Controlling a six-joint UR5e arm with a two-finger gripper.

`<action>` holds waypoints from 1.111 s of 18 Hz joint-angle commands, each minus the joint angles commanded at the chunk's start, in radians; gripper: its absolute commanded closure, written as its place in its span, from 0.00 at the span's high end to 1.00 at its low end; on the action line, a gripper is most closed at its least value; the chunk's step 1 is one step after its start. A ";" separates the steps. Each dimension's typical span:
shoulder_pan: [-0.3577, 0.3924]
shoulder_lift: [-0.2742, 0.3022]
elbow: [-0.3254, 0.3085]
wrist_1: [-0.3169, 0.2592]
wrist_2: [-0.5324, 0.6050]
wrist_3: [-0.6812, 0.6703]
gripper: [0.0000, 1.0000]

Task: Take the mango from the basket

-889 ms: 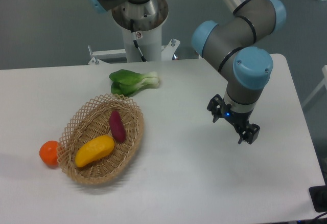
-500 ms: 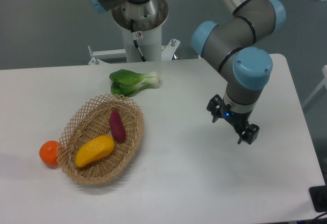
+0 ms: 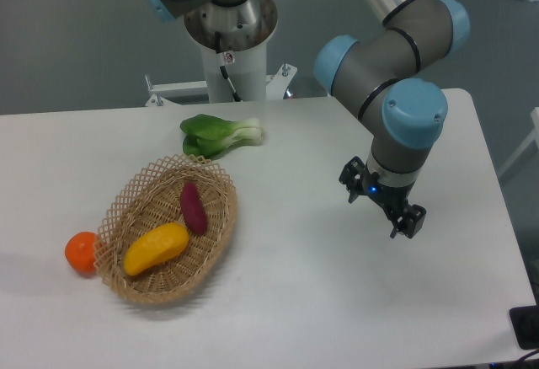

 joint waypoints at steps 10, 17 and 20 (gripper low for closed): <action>-0.035 0.009 -0.041 0.003 -0.144 -0.116 1.00; -0.132 0.008 -0.043 0.002 -0.144 -0.293 1.00; -0.173 0.008 -0.043 0.002 -0.147 -0.405 1.00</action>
